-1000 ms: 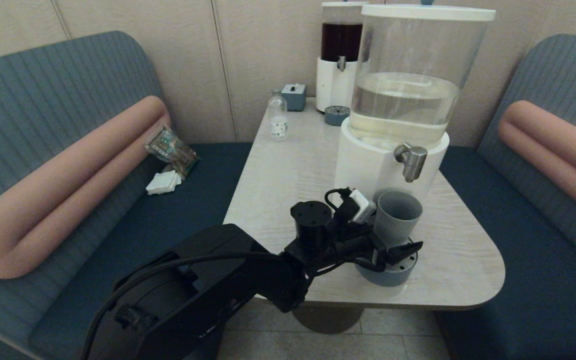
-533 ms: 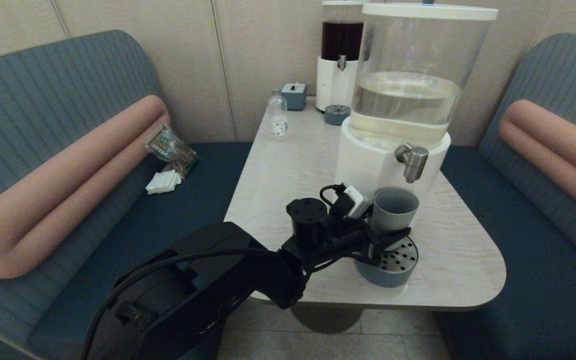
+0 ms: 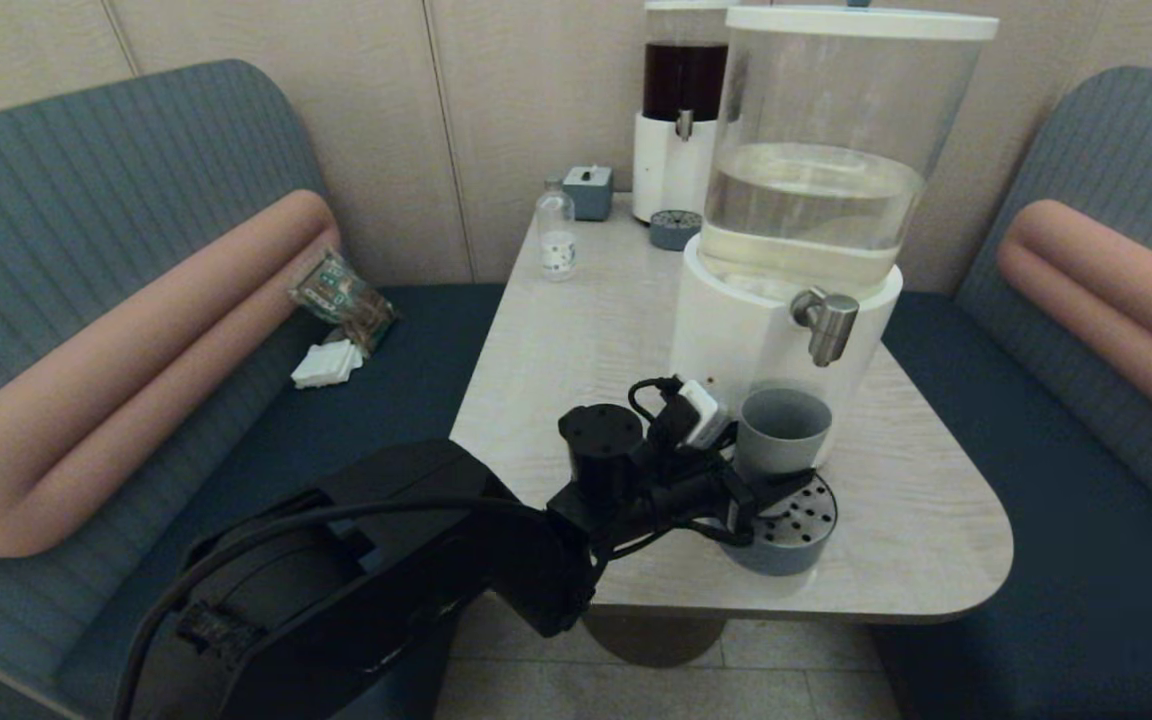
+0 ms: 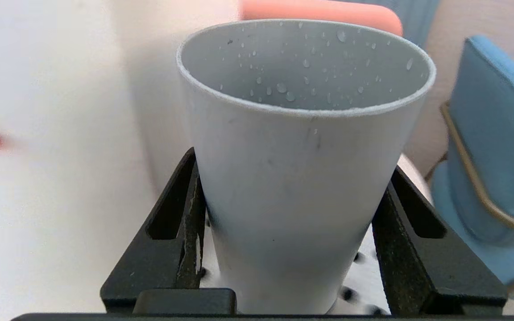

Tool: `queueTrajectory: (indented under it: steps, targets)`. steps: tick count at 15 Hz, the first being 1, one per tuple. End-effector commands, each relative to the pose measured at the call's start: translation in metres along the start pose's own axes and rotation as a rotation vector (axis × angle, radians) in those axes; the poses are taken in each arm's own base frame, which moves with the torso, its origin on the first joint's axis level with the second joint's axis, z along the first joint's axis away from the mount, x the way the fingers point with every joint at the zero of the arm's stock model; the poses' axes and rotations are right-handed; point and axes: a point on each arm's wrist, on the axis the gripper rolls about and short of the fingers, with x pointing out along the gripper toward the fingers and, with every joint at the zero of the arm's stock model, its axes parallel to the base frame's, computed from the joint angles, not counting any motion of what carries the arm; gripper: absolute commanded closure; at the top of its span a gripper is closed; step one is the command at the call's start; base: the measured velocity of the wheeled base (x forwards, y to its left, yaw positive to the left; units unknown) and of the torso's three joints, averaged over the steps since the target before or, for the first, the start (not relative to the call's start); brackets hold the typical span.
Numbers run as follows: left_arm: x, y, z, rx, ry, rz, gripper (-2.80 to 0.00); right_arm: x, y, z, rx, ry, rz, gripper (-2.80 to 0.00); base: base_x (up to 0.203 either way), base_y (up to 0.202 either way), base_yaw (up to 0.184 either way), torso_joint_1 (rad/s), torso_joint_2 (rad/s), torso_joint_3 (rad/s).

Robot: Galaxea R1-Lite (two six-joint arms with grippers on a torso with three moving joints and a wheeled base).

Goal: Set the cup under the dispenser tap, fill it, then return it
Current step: Place the cup next to the water dispenser

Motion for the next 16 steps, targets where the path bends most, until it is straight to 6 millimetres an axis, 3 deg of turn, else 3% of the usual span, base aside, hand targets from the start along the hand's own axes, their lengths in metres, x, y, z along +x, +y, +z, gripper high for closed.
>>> queueTrajectory:
  steps: [1,4,8,11,16]
  targets:
    - [-0.011,-0.009,0.015,0.005,-0.01,-0.01,0.0,0.0,0.0,-0.001,0.0,0.004,0.001,0.0,0.0,0.0,0.0,0.0,0.0,0.0]
    - [-0.03,-0.021,0.025,0.016,-0.028,-0.011,0.0,0.0,0.0,0.0,0.0,0.001,-0.001,0.0,0.0,0.0,0.0,0.0,0.0,0.0]
    - [-0.06,-0.023,0.059,0.036,-0.057,0.016,0.0,0.0,0.0,-0.001,0.0,0.004,-0.001,0.0,0.0,0.0,0.0,0.0,0.0,0.0]
    - [-0.089,-0.002,0.077,0.057,-0.06,0.095,0.0,0.0,0.0,-0.001,0.0,0.004,0.001,0.0,0.0,0.0,0.0,0.0,0.0,0.0]
    - [-0.132,0.056,0.086,0.101,-0.061,0.269,0.0,0.0,0.0,-0.001,0.0,0.004,-0.001,0.0,0.0,0.0,0.0,0.0,0.0,0.0]
